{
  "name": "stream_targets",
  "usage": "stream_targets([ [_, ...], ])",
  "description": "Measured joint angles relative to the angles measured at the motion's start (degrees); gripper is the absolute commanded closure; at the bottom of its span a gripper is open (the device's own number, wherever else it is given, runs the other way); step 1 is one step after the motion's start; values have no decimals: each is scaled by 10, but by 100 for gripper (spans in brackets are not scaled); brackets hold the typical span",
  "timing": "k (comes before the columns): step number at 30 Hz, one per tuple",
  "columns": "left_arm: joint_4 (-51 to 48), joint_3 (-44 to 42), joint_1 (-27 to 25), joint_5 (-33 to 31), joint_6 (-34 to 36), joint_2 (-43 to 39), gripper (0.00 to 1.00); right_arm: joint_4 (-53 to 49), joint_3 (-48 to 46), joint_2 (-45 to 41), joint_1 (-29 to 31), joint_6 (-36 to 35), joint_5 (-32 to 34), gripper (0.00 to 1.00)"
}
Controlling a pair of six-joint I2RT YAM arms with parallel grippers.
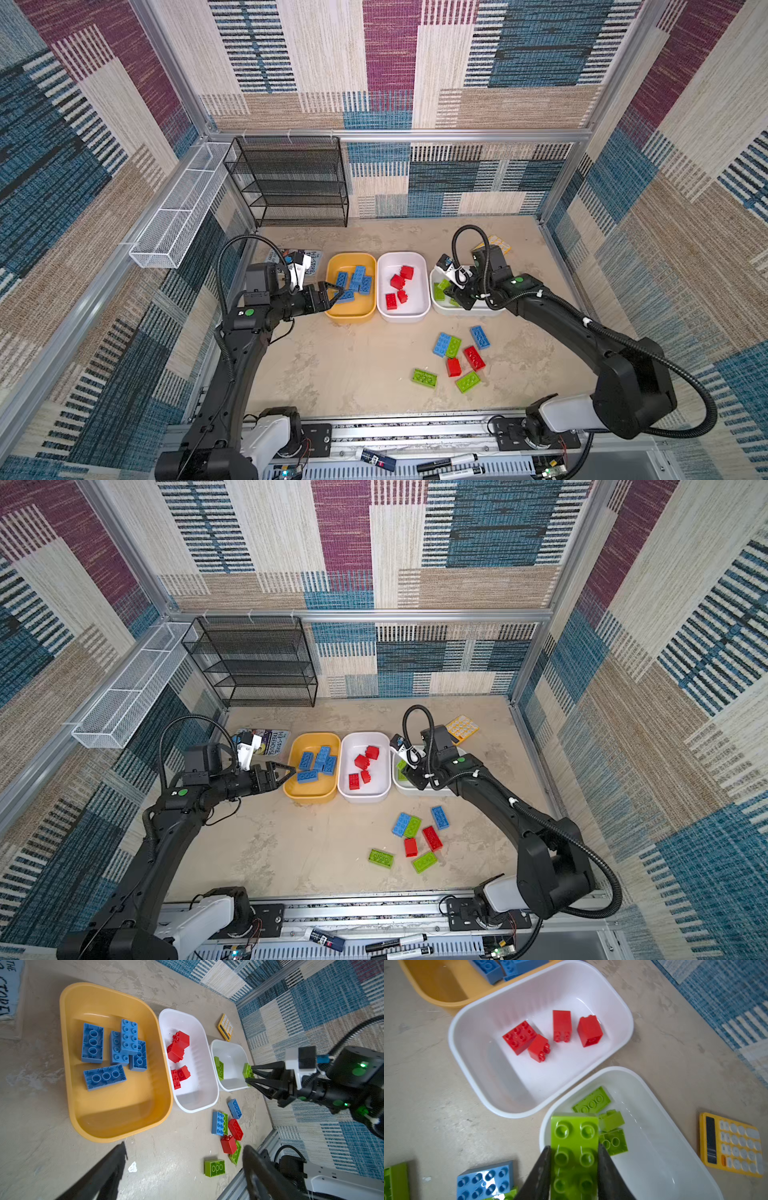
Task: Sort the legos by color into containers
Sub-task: 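Carry the green brick with the right gripper into the farther white bin and release, then return the right gripper to the pile and grasp another green brick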
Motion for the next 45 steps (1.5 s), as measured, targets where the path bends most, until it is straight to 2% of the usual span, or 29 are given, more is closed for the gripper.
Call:
stream_targets([
  [8, 68, -6, -19, 19, -51, 13, 12, 32, 20, 89, -60, -26, 30, 67],
  [15, 106, -9, -36, 22, -74, 31, 13, 47, 49, 152, -72, -78, 60, 65],
  [17, 109, -9, -39, 22, -75, 33, 13, 49, 50, 157, -74, -87, 63, 60],
  [23, 110, -10, -40, 22, -76, 38, 13, 50, 46, 158, -75, -101, 69, 37],
  [27, 110, -10, -40, 22, -76, 42, 13, 45, 46, 127, -75, -98, 49, 33],
  [32, 107, -9, -40, 22, -68, 45, 13, 35, 31, 35, -61, -64, -34, 29],
  [37, 103, -9, -40, 20, -61, 48, 13, 3, -13, -59, 14, -13, -102, 27],
  [40, 102, -9, -40, 20, -61, 51, 13, -23, -34, -95, 73, 42, -123, 25],
  [45, 101, -9, -40, 19, -57, 52, 13, -50, -64, -124, 141, 175, -150, 22],
])
